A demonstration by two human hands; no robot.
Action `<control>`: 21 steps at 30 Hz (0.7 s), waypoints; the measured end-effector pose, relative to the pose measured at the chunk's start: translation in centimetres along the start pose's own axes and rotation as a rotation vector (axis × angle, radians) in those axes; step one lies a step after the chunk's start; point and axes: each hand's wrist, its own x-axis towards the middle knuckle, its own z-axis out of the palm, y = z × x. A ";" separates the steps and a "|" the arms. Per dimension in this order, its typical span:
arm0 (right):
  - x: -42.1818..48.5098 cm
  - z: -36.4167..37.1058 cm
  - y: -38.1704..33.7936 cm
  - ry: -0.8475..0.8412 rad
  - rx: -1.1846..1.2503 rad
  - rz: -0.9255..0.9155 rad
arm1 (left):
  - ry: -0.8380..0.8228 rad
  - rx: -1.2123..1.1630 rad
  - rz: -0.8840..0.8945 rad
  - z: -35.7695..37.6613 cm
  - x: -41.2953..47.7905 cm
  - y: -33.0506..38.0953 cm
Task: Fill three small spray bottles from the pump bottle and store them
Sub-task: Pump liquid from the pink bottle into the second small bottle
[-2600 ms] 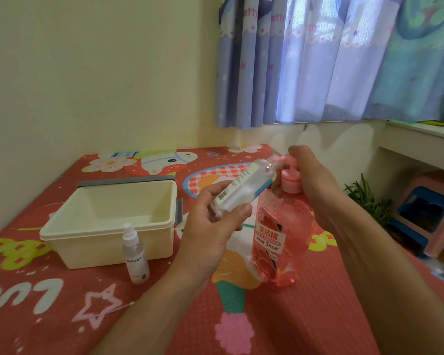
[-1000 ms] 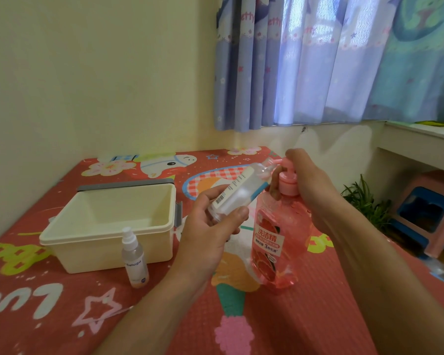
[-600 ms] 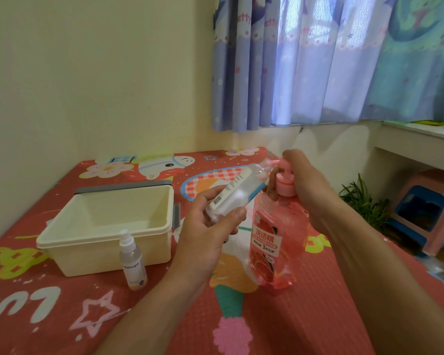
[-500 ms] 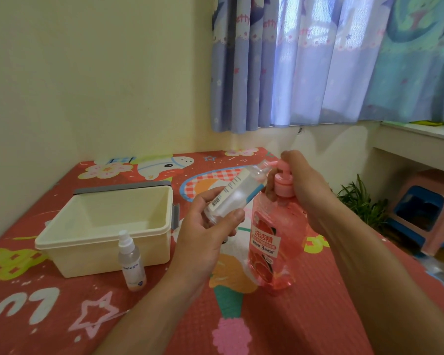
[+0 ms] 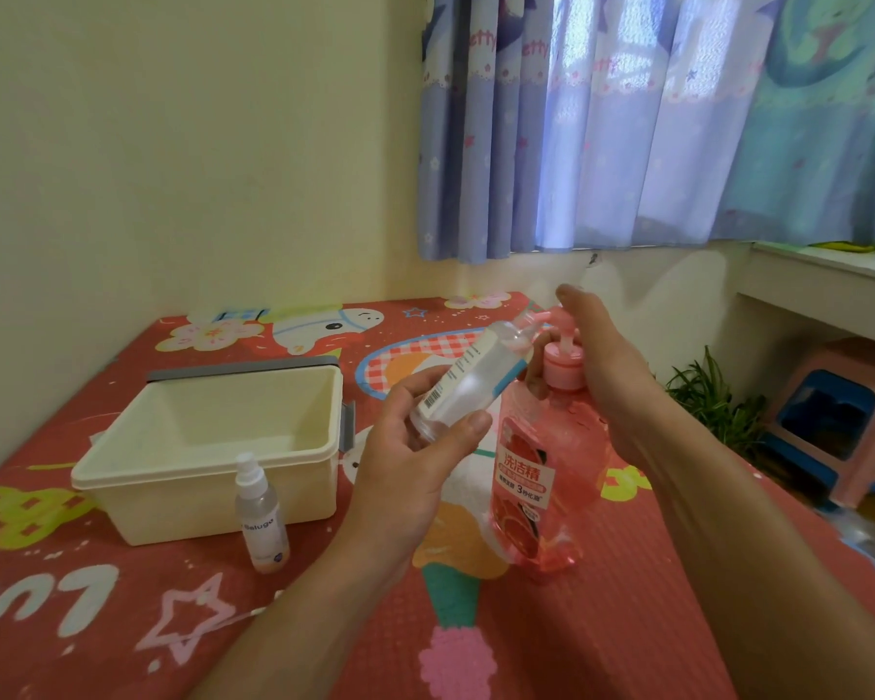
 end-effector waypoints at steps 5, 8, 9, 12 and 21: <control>0.1 -0.1 0.1 -0.008 0.009 0.005 | -0.013 -0.010 0.005 0.2 0.0 0.0; 0.2 -0.1 0.3 -0.010 0.018 0.003 | -0.004 -0.016 0.016 0.3 0.0 -0.2; 0.2 -0.1 0.3 -0.012 0.024 0.010 | 0.001 -0.012 0.019 0.3 0.0 -0.2; 0.3 -0.3 0.3 -0.026 0.008 0.020 | 0.010 0.001 0.027 0.2 0.0 -0.4; 0.3 -0.4 0.3 -0.019 -0.055 0.010 | 0.007 0.058 0.022 1.0 -0.4 -0.8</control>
